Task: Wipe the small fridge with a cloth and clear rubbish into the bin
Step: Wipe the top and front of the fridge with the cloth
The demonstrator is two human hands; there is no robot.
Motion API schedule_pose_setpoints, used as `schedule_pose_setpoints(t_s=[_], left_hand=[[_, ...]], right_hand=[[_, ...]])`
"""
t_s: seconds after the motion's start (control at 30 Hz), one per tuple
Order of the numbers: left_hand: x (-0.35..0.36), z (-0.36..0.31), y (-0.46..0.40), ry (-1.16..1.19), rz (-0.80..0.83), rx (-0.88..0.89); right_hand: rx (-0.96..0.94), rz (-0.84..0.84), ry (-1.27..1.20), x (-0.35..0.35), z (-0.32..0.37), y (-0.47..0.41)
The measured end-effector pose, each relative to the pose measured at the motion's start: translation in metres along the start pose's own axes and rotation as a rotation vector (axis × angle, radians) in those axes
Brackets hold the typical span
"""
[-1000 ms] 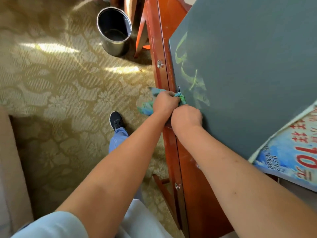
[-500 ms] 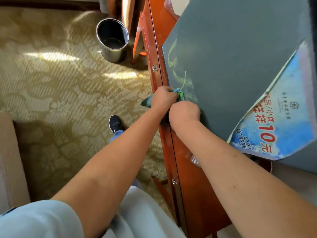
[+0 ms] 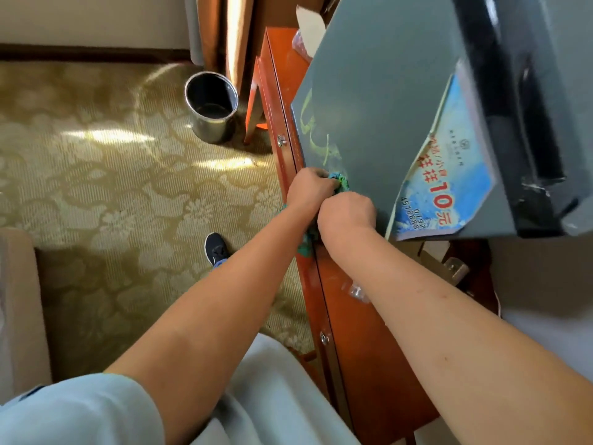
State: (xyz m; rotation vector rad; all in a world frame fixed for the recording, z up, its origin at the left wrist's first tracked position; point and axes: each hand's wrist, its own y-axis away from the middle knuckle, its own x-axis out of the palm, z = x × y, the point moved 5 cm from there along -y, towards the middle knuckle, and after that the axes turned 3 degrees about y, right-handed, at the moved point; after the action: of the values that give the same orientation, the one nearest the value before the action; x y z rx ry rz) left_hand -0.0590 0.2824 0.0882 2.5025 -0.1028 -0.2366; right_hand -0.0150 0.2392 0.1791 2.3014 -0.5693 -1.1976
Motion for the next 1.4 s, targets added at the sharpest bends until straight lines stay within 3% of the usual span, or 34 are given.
schedule_pose_setpoints(t_s=[0.17,0.37,0.63,0.8,1.17,1.4], left_hand=[[-0.013,-0.044,0.011,-0.005,-0.035,0.112],[-0.008,-0.031,0.002,-0.009,-0.037,0.082],[0.018,0.057,-0.022,0.007,0.036,-0.151],[0.027,0.071,-0.009,0.031,0.035,-0.174],[-0.017,-0.031,-0.028,-0.02,-0.04,0.038],[0.011,0.048,-0.047,0.035,-0.008,-0.137]], right_hand=[[0.052,-0.097,0.016,-0.034,-0.022,0.019],[0.023,-0.126,0.033,-0.021,-0.013,0.011],[-0.053,0.091,-0.027,0.038,0.018,-0.018],[-0.046,0.164,-0.023,0.048,0.015,-0.011],[-0.032,-0.113,-0.049,-0.037,-0.016,-0.018],[-0.08,0.035,-0.072,0.019,0.014,-0.041]])
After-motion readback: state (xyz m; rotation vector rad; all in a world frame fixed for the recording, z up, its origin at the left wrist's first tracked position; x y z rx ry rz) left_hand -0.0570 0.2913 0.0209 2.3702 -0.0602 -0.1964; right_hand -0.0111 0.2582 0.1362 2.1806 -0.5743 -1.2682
